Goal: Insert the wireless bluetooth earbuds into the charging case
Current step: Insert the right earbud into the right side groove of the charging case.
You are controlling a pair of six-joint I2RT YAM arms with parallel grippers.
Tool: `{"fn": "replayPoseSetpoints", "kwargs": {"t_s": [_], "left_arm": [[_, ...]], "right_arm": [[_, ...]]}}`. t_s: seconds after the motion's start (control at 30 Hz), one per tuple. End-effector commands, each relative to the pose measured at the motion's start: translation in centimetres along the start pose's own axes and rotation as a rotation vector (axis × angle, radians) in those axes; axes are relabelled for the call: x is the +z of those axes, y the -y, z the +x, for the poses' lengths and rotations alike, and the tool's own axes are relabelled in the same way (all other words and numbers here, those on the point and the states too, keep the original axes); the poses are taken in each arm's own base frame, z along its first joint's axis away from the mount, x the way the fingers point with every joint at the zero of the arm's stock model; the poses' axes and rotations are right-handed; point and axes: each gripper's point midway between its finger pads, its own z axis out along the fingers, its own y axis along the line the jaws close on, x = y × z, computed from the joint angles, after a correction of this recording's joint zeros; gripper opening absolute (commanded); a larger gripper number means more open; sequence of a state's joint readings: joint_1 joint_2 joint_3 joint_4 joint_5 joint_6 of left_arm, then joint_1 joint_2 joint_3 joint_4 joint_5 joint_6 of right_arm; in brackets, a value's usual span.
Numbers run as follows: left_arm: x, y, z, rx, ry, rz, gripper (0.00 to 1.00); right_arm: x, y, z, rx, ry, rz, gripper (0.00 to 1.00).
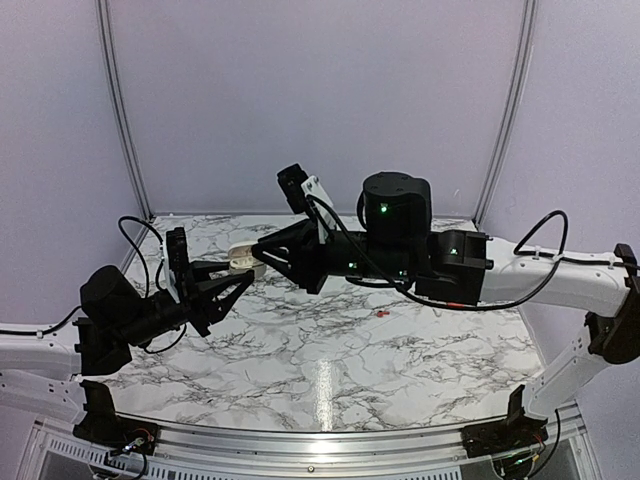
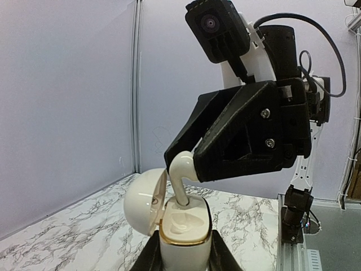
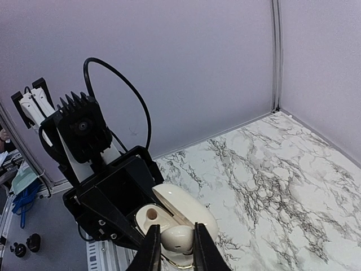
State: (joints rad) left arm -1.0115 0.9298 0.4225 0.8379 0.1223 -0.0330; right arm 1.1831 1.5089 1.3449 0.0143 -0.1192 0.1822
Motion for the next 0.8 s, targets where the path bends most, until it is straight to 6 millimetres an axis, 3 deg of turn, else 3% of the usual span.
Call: {"fn": "replayPoseSetpoints", "kwargs": {"t_s": [0.0,0.53,0.77], "left_arm": [[-0.33,0.4,-2.85,0.031,0.1,0.018,0.0],[-0.41,0.43,-3.21,0.036,0.116,0.019,0.0],[-0.36,0.25,-3.18,0.026,0.117,0.009,0.0]], "right_arm": [[-0.33,0.1,1.42,0.004,-0.045,0.027,0.12],[-0.6,0.38,1.49,0.096,0.009,0.034,0.12],[-0.67,-0.11,1.02,0.085,0.012,0.01,0.23]]}}
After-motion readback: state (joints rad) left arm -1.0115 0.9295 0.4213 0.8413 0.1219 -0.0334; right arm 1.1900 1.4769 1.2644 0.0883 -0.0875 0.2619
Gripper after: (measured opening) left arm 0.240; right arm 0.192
